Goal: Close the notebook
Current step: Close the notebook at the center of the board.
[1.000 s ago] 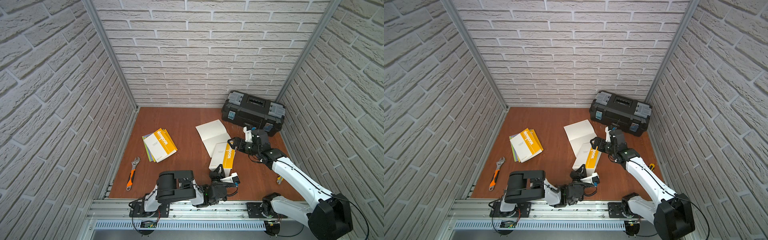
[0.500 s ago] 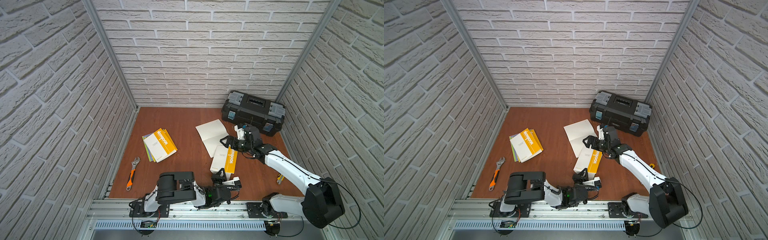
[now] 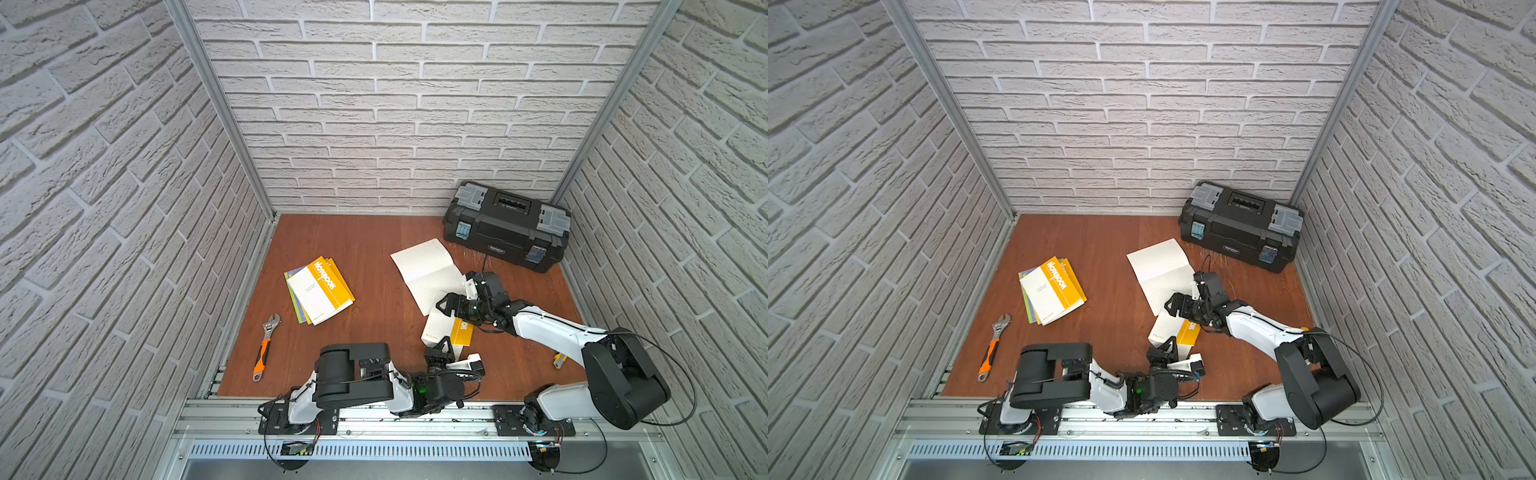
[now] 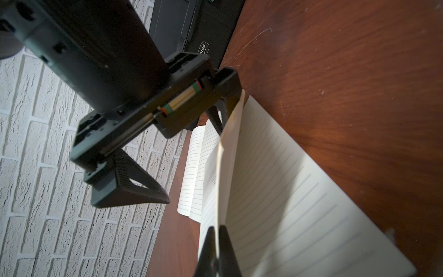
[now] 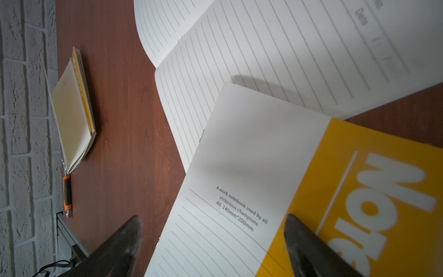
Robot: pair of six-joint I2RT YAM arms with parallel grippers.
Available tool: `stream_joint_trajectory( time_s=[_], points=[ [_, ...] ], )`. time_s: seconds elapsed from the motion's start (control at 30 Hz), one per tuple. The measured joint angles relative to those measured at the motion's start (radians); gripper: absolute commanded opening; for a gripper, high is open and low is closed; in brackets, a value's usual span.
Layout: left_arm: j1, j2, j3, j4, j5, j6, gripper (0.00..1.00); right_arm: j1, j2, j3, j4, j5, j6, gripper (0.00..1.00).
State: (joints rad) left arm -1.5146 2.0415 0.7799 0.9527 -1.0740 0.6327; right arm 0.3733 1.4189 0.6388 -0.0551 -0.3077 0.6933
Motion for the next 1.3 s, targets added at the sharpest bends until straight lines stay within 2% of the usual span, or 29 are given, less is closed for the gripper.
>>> stream_joint_trajectory(
  time_s=[0.1, 0.23, 0.37, 0.6, 0.77, 0.97, 1.13, 1.23, 1.3],
  points=[
    [0.0, 0.0, 0.0, -0.015, -0.001, 0.0, 0.0, 0.002, 0.023, -0.013, 0.029, 0.0, 0.008, 0.92],
    [0.0, 0.005, 0.011, -0.031, -0.007, 0.006, 0.35, 0.003, 0.032, -0.015, 0.049, 0.005, 0.01, 0.92],
    [-0.003, 0.006, 0.024, -0.032, -0.019, 0.02, 0.52, 0.004, 0.032, -0.015, 0.052, 0.013, 0.01, 0.92],
    [-0.031, -0.028, 0.04, -0.119, -0.029, 0.02, 0.61, 0.004, 0.034, -0.024, 0.061, 0.019, 0.01, 0.92],
    [-0.057, -0.159, 0.04, -0.286, -0.006, -0.057, 0.67, 0.004, 0.042, -0.027, 0.07, 0.019, 0.01, 0.92],
    [-0.057, -0.418, 0.058, -0.623, 0.169, -0.259, 0.97, 0.004, 0.042, -0.027, 0.068, 0.023, 0.01, 0.92],
    [0.039, -0.653, 0.053, -0.793, 0.351, -0.41, 0.98, 0.004, 0.042, -0.027, 0.066, 0.023, 0.01, 0.92],
    [0.143, -0.778, 0.043, -0.857, 0.458, -0.482, 0.98, 0.004, 0.042, -0.027, 0.066, 0.023, 0.01, 0.92],
    [0.245, -0.851, 0.038, -0.9, 0.563, -0.548, 0.98, 0.004, 0.042, -0.027, 0.066, 0.024, 0.01, 0.92]
  ],
)
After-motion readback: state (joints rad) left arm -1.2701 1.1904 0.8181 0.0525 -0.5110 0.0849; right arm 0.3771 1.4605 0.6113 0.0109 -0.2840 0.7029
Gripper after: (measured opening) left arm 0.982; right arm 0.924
